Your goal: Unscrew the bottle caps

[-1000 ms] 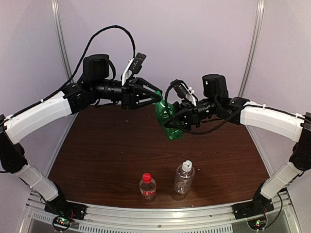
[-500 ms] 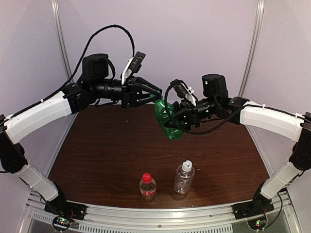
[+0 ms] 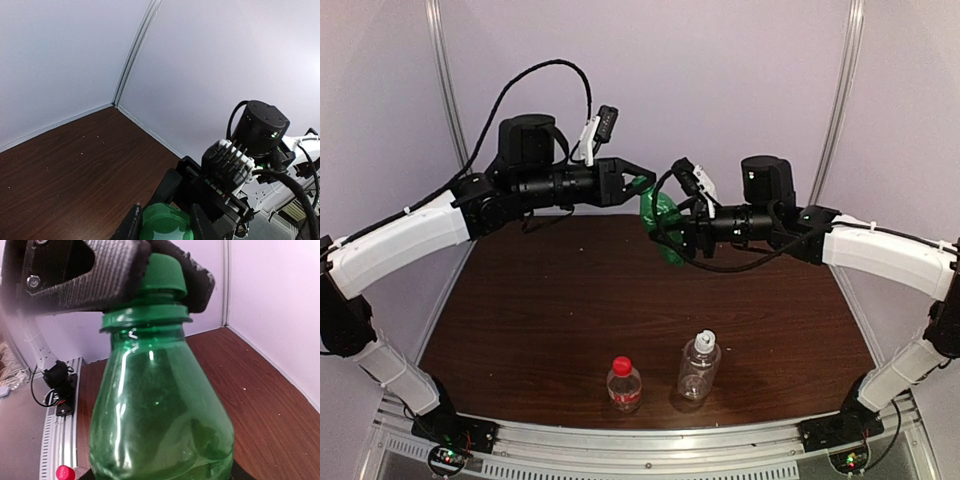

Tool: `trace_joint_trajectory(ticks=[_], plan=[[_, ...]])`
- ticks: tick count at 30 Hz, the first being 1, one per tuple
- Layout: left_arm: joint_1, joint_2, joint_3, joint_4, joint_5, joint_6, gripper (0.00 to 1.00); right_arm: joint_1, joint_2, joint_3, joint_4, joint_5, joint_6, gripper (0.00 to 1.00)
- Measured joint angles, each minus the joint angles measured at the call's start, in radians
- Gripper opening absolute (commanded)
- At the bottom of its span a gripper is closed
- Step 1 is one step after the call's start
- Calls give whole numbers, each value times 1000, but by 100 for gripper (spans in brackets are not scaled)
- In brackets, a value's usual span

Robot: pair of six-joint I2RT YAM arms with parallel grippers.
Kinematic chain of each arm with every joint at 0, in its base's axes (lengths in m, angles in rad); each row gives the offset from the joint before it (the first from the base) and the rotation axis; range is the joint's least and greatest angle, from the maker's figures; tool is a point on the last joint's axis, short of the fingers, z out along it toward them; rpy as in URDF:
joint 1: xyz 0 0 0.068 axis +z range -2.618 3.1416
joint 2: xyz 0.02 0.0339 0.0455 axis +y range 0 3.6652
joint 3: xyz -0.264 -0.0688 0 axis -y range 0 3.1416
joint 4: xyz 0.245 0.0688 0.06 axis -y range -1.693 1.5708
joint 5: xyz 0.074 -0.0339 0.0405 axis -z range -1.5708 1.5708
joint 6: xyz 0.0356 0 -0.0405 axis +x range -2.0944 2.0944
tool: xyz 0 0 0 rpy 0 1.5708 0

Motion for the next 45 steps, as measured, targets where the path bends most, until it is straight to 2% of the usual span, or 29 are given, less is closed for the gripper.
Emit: trace_joint_trajectory(ticks=[4,9,12,19,22,28,35,39,45], plan=[[-18,14,0,16,-90,-67,29,25,-23,-27,15,131,-13,51],[-19,47,2,37,-111,-101,40,27,-26,-43,11,203,-27,51],[-19,51,3,35,-110,-97,49,26,-26,-45,11,208,-28,51],[-6,47,8,32,-76,-37,77,19,-28,-45,8,167,-42,52],[17,32,5,31,-21,-1,83,13,-32,-45,6,121,-51,53],[79,-28,1,28,163,101,85,-16,-33,-44,-5,-50,-53,54],[90,-49,1,-4,414,250,83,-27,3,15,-60,-269,-49,56],[91,-49,1,-32,484,327,77,-27,31,40,-68,-378,-33,56],[91,-42,1,-44,528,378,61,-28,62,55,-75,-475,-12,56]])
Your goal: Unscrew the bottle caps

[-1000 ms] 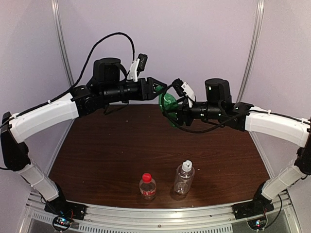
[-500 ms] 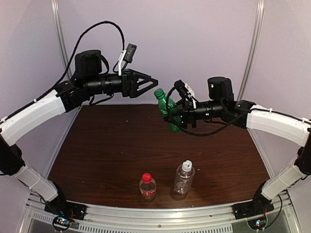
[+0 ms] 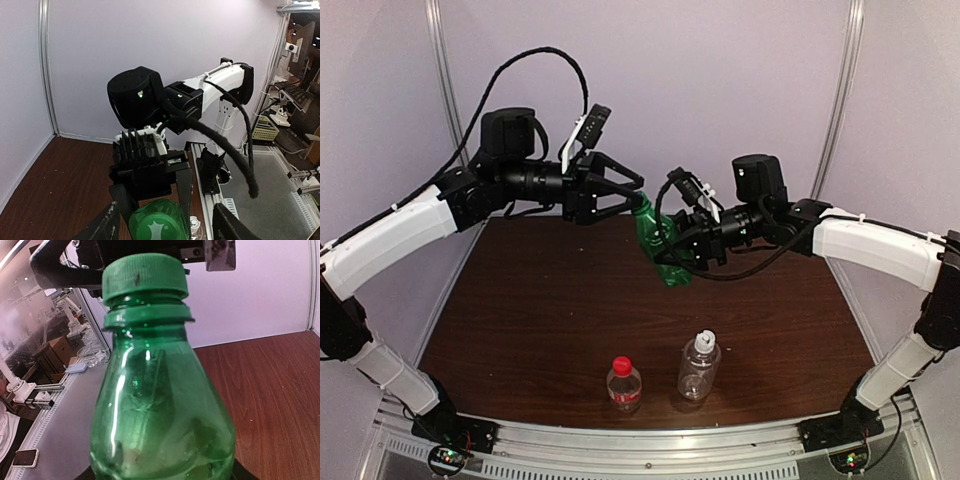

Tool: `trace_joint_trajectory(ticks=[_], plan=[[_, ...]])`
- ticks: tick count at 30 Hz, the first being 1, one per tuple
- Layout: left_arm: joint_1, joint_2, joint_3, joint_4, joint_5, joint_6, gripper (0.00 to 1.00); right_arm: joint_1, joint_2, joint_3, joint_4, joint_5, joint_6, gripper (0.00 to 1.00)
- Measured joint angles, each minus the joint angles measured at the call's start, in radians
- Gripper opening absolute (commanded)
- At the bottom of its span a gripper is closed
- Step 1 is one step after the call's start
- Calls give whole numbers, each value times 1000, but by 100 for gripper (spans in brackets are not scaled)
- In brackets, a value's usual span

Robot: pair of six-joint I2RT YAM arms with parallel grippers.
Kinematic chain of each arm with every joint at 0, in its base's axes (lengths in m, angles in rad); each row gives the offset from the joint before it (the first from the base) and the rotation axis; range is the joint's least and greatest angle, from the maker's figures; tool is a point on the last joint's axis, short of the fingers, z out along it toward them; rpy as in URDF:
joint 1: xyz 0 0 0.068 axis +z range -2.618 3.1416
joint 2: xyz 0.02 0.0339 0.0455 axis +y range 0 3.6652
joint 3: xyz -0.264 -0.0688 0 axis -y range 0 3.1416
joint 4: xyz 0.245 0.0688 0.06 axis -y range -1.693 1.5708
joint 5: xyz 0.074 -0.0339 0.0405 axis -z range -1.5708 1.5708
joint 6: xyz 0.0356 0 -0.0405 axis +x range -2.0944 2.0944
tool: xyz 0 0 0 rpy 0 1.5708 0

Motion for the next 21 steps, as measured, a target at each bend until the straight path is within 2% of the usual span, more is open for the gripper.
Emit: trace_joint_trajectory(ticks=[9,14,21], plan=[[0,31,0,-9,33,7,47,0,0,3,-1,-40,13,56],[0,31,0,-5,42,0,33,0,0,3,-1,-41,14,55],[0,33,0,3,34,-23,20,-1,0,3,-1,-7,14,53]])
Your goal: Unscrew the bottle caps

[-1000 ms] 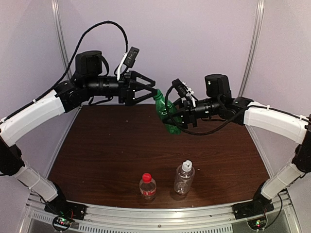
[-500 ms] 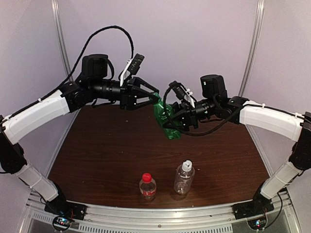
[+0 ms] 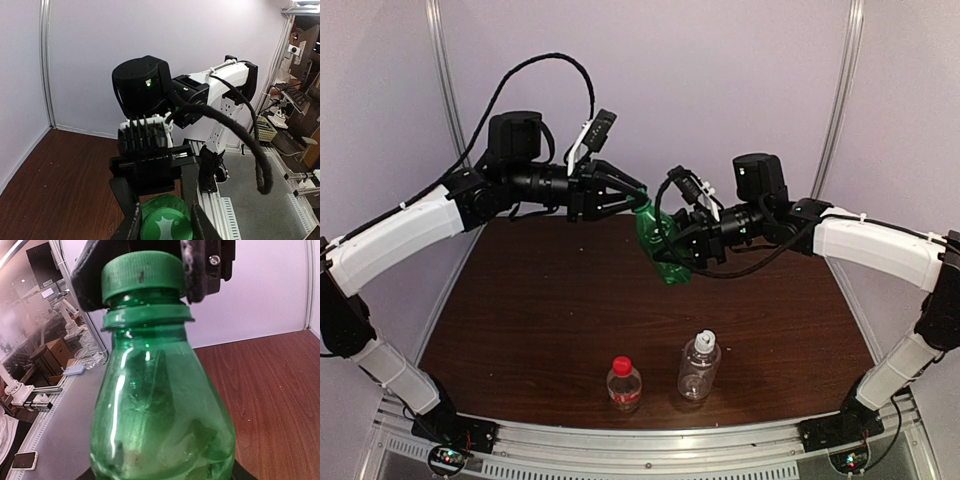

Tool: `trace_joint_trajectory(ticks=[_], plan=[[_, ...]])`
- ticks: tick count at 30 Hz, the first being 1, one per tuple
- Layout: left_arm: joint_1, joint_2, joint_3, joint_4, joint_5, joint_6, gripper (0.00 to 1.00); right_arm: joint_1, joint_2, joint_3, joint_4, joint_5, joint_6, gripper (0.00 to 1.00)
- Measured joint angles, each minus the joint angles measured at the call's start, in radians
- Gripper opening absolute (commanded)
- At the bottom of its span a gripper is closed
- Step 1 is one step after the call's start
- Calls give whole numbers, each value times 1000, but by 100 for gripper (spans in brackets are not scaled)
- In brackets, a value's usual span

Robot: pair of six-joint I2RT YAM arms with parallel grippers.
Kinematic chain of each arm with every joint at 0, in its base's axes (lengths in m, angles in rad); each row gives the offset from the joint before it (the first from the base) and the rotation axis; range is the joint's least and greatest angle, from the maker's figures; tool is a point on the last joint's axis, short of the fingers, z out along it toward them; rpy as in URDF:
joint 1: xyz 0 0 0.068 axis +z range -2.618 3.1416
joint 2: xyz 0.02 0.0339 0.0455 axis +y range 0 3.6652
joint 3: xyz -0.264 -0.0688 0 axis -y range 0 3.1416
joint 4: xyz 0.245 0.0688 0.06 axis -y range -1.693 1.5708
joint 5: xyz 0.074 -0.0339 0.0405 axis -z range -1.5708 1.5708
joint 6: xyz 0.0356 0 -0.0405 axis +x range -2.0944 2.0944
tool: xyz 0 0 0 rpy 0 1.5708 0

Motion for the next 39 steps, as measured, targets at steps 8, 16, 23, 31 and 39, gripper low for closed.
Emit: trace_joint_trajectory(ticks=[8,16,23,31,39], plan=[[-6,9,0,30,-276,-223,24,3,-27,-10,26,325,-9,53],[-44,39,0,50,-520,-403,32,37,-60,-79,90,610,-31,54],[-47,50,0,60,-546,-438,49,35,-60,-90,103,666,-39,54],[-18,48,-3,75,-471,-423,73,30,-61,-95,106,604,-37,55],[1,-5,-30,92,-356,-271,86,18,-61,-96,98,420,-37,56]])
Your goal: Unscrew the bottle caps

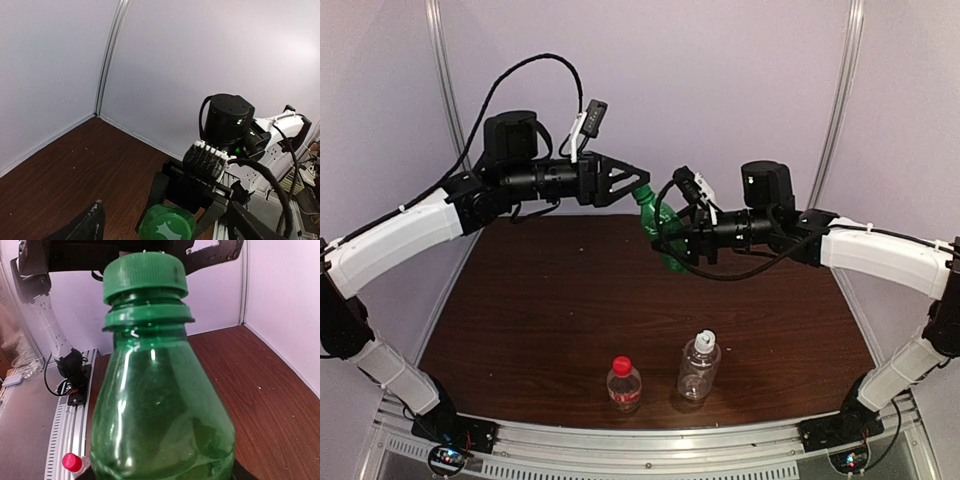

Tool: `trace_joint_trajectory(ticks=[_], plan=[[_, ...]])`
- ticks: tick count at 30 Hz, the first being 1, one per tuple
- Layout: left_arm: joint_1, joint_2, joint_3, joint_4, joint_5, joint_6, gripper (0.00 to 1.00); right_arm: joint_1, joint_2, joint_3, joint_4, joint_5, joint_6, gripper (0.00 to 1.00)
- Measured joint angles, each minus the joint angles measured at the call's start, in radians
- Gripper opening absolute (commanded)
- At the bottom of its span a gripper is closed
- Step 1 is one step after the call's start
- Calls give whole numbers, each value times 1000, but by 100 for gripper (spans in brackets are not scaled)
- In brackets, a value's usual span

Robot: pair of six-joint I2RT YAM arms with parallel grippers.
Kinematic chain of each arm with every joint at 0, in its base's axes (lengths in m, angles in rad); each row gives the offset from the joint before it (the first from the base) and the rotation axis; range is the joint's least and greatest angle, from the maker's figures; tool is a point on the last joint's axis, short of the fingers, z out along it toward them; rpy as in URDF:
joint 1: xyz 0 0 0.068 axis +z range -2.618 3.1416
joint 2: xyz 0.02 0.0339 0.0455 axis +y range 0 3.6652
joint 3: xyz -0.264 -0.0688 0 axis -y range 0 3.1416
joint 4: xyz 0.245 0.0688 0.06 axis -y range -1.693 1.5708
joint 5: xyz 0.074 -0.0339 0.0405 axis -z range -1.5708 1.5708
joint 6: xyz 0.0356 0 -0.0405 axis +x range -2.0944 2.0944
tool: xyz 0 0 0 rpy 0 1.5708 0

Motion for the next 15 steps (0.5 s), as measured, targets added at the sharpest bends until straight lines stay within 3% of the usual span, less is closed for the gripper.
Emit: trace_joint_trajectory(ticks=[8,15], plan=[[2,-29,0,0,225,160,84,-2,16,44,-38,-248,14,56],[3,-29,0,-6,336,237,63,-4,40,63,-38,-366,40,56]])
